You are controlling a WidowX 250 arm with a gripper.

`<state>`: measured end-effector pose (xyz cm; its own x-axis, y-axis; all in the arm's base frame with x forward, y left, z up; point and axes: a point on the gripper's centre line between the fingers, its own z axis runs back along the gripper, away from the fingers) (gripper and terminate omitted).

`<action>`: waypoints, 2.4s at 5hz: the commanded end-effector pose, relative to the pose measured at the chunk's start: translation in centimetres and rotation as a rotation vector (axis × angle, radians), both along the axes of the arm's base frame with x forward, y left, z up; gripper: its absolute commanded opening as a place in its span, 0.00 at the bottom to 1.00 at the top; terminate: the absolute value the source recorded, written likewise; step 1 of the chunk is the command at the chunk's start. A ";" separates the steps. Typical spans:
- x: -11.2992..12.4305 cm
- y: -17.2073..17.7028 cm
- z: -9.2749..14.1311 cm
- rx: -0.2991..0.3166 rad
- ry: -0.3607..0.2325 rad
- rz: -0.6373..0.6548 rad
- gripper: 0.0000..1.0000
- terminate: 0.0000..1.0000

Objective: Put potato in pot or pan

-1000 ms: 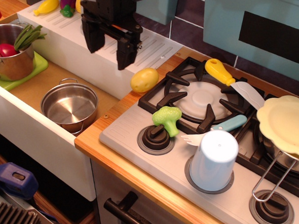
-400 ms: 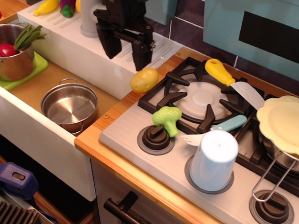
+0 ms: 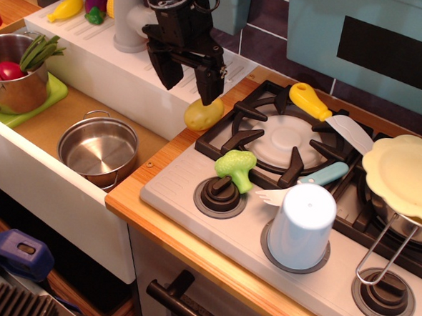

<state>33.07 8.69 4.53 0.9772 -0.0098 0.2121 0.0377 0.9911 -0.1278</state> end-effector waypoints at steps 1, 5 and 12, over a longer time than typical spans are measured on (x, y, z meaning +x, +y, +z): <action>1.6 -0.2 -0.2 -0.007 -0.057 -0.007 1.00 0.00; 0.1 -1.0 -2.6 -0.066 -0.030 0.044 0.00 0.00; -4.7 12.2 -0.1 0.446 0.258 0.055 1.00 0.00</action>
<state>27.64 20.66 2.60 0.9969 0.0050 -0.0782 0.0156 0.9653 0.2606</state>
